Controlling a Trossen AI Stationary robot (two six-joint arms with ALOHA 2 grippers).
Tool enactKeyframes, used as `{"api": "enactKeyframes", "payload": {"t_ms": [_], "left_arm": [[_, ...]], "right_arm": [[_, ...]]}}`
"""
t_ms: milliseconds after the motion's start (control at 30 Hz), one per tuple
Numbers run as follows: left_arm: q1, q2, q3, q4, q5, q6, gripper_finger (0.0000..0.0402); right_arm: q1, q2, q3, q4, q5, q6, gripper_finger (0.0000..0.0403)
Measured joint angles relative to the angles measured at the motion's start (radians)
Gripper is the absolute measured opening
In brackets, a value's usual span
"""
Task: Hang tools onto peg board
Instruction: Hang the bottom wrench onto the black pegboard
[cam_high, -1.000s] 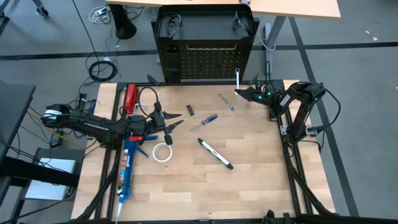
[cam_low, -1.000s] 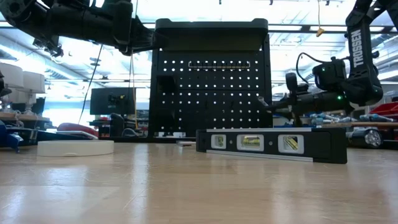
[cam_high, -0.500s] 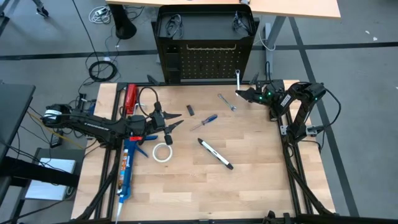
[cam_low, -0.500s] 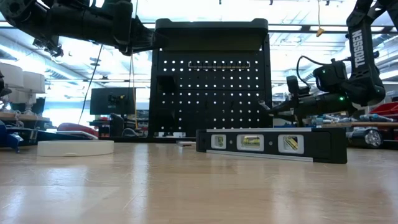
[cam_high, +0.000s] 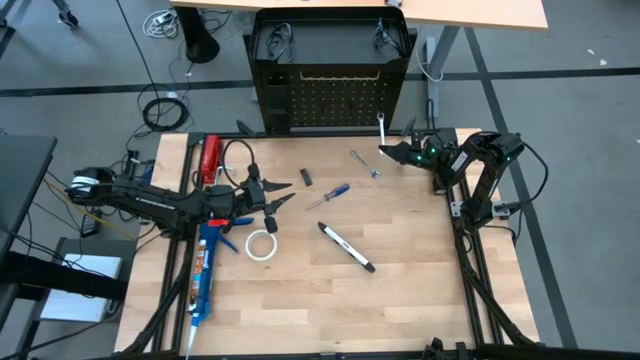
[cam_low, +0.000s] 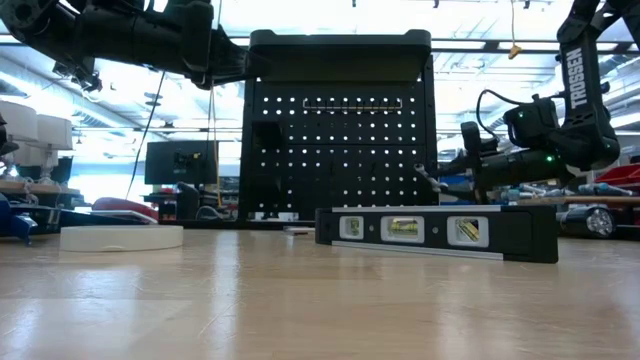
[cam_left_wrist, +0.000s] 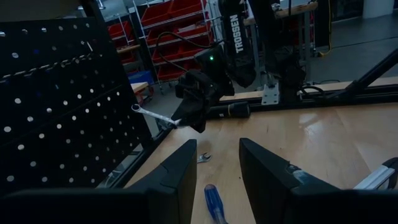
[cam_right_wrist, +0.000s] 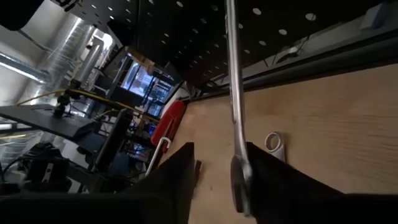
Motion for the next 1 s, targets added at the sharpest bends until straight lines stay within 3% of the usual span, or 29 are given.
{"api": "enactKeyframes", "payload": {"t_ms": [300,500,1000], "left_arm": [[0.0,0.0,0.0,0.0,0.0,0.0,0.0126],[0.0,0.0,0.0,0.0,0.009,-0.01,0.0126],[-0.003,0.0,0.0,0.001,0.012,-0.012,0.0126]], "right_arm": [[0.0,0.0,0.0,-0.005,0.002,-0.001,0.0147],[0.0,0.0,0.0,-0.099,0.03,-0.01,0.0155],[0.0,0.0,0.0,-0.087,0.092,0.016,0.0185]]}}
